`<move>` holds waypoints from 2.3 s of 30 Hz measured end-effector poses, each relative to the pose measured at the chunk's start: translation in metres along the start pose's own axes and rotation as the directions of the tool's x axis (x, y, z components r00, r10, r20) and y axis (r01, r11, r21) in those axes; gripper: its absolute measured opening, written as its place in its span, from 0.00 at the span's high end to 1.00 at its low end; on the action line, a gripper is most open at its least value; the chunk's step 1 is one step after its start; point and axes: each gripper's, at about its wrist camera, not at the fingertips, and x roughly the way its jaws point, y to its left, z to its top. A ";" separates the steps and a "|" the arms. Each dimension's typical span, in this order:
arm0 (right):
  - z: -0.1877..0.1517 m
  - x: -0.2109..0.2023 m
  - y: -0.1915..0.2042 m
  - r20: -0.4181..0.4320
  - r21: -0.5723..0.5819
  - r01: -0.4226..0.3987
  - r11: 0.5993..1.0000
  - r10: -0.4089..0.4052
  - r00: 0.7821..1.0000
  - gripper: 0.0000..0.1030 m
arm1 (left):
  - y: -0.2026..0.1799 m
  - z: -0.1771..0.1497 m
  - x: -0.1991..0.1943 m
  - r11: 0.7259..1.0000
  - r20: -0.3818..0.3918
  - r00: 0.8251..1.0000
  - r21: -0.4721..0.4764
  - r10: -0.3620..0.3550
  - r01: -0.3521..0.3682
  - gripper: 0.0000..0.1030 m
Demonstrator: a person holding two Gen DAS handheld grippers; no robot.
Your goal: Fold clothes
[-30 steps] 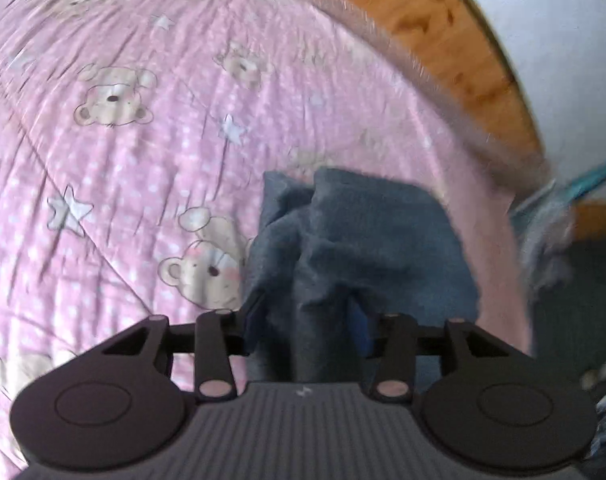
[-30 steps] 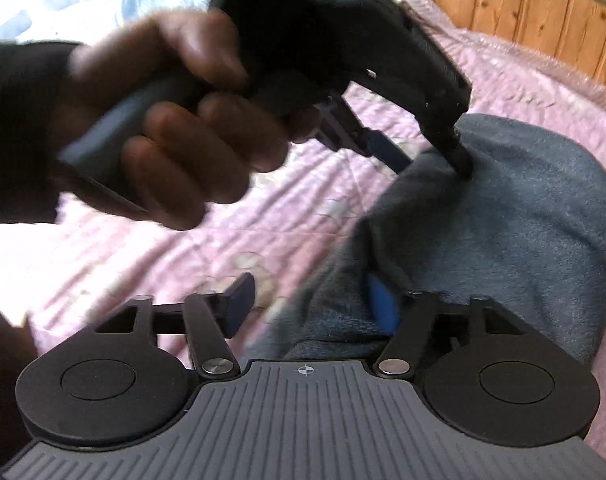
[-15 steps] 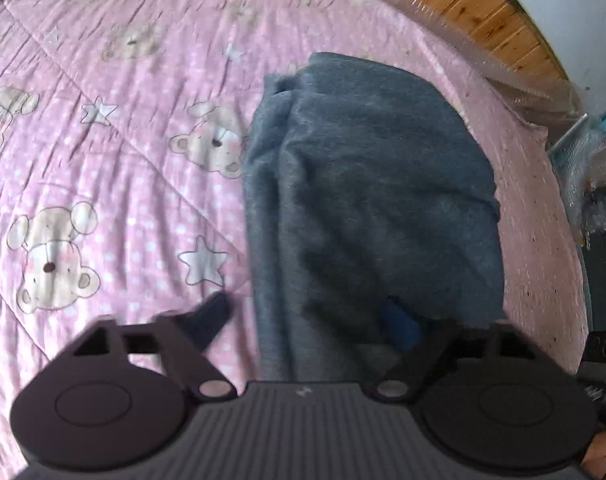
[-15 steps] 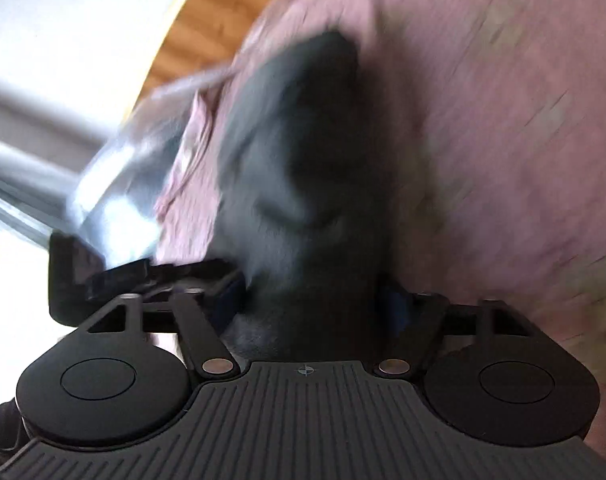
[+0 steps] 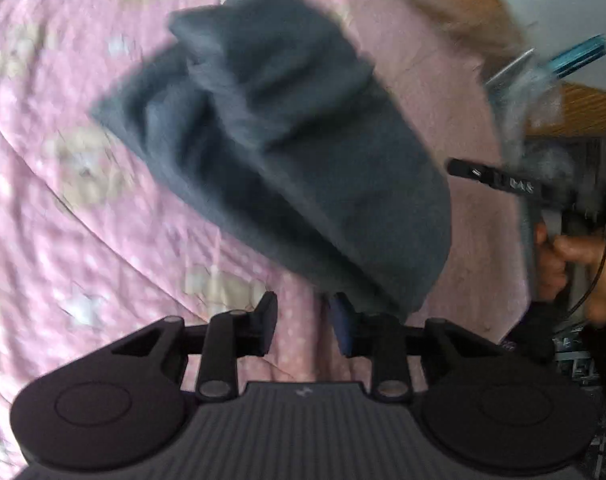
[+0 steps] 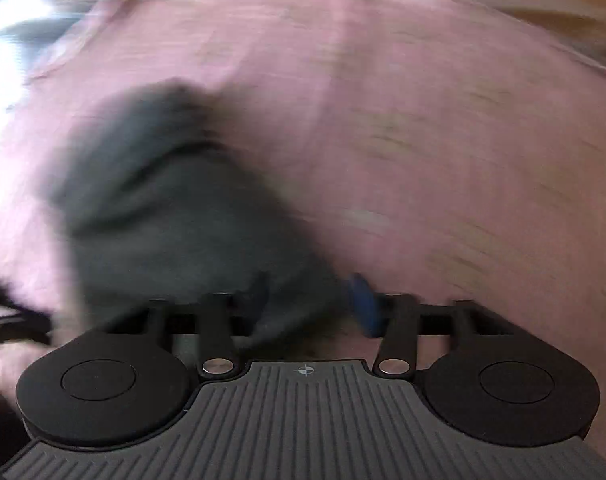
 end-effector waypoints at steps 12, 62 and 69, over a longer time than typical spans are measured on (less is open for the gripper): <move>-0.099 0.040 0.096 0.118 0.119 0.250 0.961 -0.264 0.957 0.64 | 0.044 0.071 0.035 0.953 0.107 0.986 0.261 0.130 -0.154 0.55; -0.152 0.016 0.027 0.159 0.647 0.106 0.755 -0.270 0.950 0.41 | 0.059 0.098 -0.035 0.967 0.134 0.990 0.241 0.045 -0.077 0.18; -0.113 0.060 -0.037 0.260 0.709 -0.010 0.705 -0.249 0.933 0.25 | 0.036 0.194 0.054 0.984 0.048 0.998 0.171 0.043 -0.050 0.03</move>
